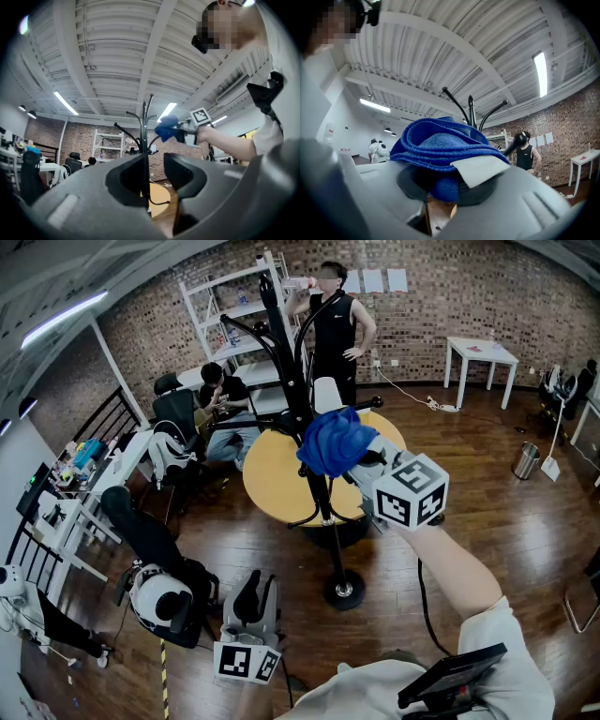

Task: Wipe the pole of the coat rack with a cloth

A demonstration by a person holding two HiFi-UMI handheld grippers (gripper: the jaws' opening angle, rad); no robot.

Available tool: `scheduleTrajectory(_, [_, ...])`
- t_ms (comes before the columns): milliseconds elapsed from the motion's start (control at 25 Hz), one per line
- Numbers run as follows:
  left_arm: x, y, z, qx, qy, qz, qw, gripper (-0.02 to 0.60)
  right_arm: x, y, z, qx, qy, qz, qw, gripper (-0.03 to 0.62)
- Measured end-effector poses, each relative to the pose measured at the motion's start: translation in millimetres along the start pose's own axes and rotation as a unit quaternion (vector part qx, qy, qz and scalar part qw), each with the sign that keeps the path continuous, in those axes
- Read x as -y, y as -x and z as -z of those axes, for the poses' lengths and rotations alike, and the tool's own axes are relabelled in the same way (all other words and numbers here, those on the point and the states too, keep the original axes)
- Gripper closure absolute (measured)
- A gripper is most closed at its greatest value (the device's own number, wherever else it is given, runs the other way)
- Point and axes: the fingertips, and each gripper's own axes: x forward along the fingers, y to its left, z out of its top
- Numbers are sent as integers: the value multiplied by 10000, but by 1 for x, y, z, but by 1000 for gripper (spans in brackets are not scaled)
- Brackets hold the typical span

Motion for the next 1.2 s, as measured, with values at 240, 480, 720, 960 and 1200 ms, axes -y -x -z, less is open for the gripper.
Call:
scheduleTrajectory(240, [-18, -3, 2, 94, 7, -202, 9998, 476, 41, -86, -63, -114, -480, 497, 9975, 500])
scheduleTrajectory(480, [-25, -20, 5, 213, 96, -283, 9993, 476, 56, -109, -24, -440, -1360, 689, 9873, 500])
scheduleTrajectory(720, [-20, -38, 17, 237, 80, -318, 9992, 476, 40, -93, 63, -882, -948, 679, 9893, 500])
scheduleTrajectory(960, [-29, -56, 41, 74, 51, -309, 9995, 476, -12, -68, 29, -102, -403, -123, 9991, 500])
scheduleTrajectory(1200, [-74, -90, 43, 215, 126, 200, 9995, 476, -38, -108, -45, 222, 559, -215, 9980, 499])
